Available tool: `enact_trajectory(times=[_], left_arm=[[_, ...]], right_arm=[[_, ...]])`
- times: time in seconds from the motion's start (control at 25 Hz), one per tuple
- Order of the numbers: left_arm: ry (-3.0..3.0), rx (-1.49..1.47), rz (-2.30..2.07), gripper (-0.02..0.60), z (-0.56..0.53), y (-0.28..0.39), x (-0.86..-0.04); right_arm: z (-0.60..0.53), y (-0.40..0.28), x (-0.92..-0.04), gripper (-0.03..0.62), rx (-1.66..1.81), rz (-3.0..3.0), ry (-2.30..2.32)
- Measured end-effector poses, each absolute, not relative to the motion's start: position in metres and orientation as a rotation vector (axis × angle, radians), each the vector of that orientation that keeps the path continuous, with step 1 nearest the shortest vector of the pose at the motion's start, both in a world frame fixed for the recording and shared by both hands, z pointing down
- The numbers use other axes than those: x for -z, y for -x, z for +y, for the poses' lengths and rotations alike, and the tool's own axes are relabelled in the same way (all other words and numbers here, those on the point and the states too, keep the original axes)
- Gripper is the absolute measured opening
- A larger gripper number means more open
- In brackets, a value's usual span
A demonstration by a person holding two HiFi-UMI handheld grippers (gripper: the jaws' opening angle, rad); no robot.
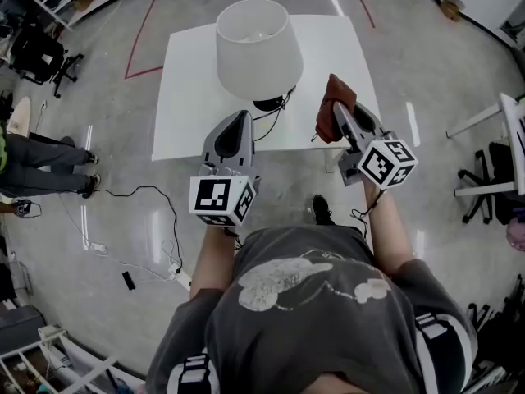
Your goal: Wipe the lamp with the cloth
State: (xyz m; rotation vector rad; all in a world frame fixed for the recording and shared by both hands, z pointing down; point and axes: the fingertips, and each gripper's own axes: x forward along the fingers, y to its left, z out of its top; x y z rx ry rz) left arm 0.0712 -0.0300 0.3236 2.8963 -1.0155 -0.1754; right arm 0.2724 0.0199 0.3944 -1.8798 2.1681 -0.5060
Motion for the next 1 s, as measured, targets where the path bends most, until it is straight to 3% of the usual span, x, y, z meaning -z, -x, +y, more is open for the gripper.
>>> enact_trajectory(times=[0.52, 1.0], left_arm=[[-2.756, 0.184, -1.519, 0.008, -0.062, -0.129, -0.306], [-2.727, 0.23, -1.714, 0.008, -0.088, -0.1, -0.282]], right_arm=[[-0.065, -0.362, -0.374, 0.086, 0.469, 2.466, 1.564], [-0.14, -0.322, -0.33, 0.086, 0.253, 2.691, 1.357]])
